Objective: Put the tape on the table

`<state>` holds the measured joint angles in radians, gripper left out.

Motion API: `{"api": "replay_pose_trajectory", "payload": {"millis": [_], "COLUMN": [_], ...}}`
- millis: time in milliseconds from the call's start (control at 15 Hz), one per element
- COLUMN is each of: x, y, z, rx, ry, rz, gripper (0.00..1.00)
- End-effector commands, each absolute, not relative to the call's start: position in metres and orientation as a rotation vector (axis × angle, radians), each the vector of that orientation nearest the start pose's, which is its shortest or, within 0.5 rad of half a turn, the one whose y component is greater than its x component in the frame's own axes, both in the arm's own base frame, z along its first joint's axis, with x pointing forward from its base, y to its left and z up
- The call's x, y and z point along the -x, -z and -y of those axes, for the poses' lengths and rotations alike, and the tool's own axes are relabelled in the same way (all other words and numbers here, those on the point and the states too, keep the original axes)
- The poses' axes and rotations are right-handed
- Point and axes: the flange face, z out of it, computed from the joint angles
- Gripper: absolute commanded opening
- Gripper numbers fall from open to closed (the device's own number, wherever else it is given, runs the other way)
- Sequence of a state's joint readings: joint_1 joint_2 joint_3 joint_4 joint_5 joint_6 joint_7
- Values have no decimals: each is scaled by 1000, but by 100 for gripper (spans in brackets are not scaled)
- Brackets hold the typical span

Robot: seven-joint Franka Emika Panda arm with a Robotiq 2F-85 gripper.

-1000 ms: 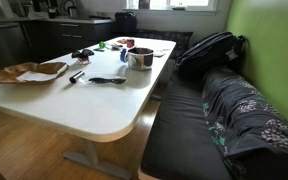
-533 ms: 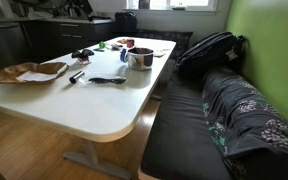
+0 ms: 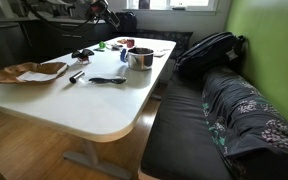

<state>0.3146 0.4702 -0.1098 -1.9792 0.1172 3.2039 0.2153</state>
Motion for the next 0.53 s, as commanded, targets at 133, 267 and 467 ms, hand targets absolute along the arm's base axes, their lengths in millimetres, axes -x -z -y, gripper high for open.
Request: {"api": "replay_pose_trajectory", "payload": {"millis": [133, 267, 467], "x": [-658, -670, -690], "y": [-301, -286, -268], "z": [-109, -95, -92], "rx": [2981, 3097, 3222], "ry": [950, 846, 656], "rz": [-86, -20, 119], "gripper": [100, 100, 100]}}
